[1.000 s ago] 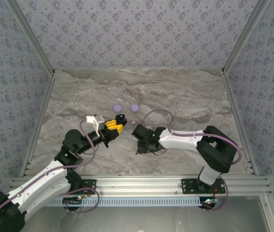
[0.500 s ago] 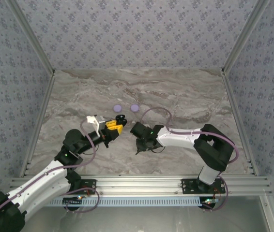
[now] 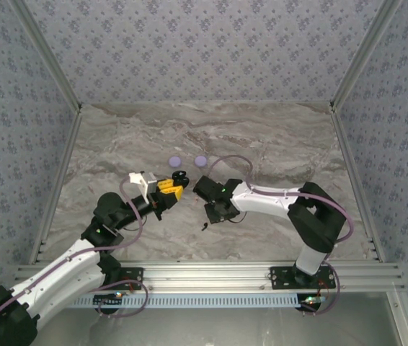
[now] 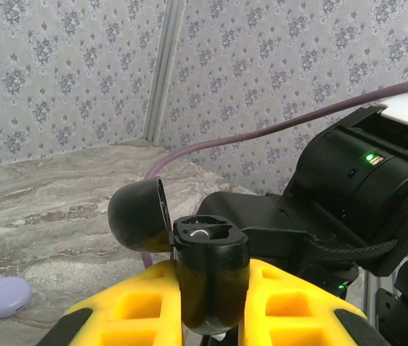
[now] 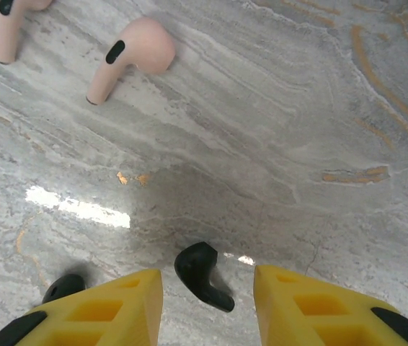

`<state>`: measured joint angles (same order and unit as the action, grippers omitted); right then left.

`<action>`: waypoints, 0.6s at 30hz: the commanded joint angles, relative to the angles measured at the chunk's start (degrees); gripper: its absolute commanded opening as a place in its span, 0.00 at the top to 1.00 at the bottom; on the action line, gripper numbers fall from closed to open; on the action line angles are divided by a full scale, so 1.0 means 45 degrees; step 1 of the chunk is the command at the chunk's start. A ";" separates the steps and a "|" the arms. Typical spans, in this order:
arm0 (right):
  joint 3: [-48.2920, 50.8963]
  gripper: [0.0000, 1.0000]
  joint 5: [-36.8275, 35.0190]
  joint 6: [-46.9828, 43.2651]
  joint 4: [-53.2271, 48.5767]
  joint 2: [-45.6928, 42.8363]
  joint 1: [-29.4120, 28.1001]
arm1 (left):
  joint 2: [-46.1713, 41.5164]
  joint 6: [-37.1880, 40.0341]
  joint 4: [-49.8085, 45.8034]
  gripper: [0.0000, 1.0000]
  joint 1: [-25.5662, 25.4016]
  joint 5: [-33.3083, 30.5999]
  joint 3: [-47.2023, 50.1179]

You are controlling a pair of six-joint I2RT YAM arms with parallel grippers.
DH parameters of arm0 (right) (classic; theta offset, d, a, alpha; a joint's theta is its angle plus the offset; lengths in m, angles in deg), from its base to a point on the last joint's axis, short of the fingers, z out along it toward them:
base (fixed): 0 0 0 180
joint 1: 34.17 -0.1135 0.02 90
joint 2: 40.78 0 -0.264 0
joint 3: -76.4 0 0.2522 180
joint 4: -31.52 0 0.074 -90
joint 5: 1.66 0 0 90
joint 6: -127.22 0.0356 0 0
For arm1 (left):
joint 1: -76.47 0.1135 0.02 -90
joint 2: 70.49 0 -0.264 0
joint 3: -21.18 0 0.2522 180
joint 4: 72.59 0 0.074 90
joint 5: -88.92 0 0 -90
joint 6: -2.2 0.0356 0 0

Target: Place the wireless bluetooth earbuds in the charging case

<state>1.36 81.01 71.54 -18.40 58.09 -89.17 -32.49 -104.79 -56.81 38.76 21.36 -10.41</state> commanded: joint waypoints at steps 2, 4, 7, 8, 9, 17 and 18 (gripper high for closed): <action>-0.0423 0.60 0.0246 -0.0460 -0.0512 0.0474 0.0044 | -0.0046 0.0185 0.0087 1.00 0.0045 -0.0083 -0.0687; -0.0497 0.60 0.0336 -0.0509 -0.0448 0.0619 0.0072 | -0.0065 0.0202 0.0086 1.00 0.0045 -0.0082 -0.0687; -0.0570 0.62 0.0360 -0.0536 -0.0366 0.0820 0.0091 | -0.0073 0.0195 0.0040 1.00 0.0051 -0.0074 -0.0685; -0.0574 0.64 0.0361 -0.0539 -0.0334 0.0872 0.0083 | -0.0056 0.0191 0.0047 1.00 0.0042 -0.0069 -0.0687; -0.0563 0.64 0.0369 -0.0538 -0.0323 0.0913 0.0084 | -0.0084 0.0177 0.0041 1.00 0.0048 -0.0064 -0.0674; -0.0599 0.71 0.0349 -0.0519 -0.0356 0.1213 0.0128 | -0.0105 0.0170 -0.0016 1.00 0.0051 -0.0046 -0.0653; -0.0602 0.73 0.0326 -0.0507 -0.0381 0.1217 0.0130 | -0.0103 0.0155 -0.0019 1.00 0.0051 -0.0054 -0.0637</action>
<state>-0.43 82.08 69.33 -18.99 62.20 -88.89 -32.49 -104.79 -57.95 38.76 21.38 -10.71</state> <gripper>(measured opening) 0.279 0.176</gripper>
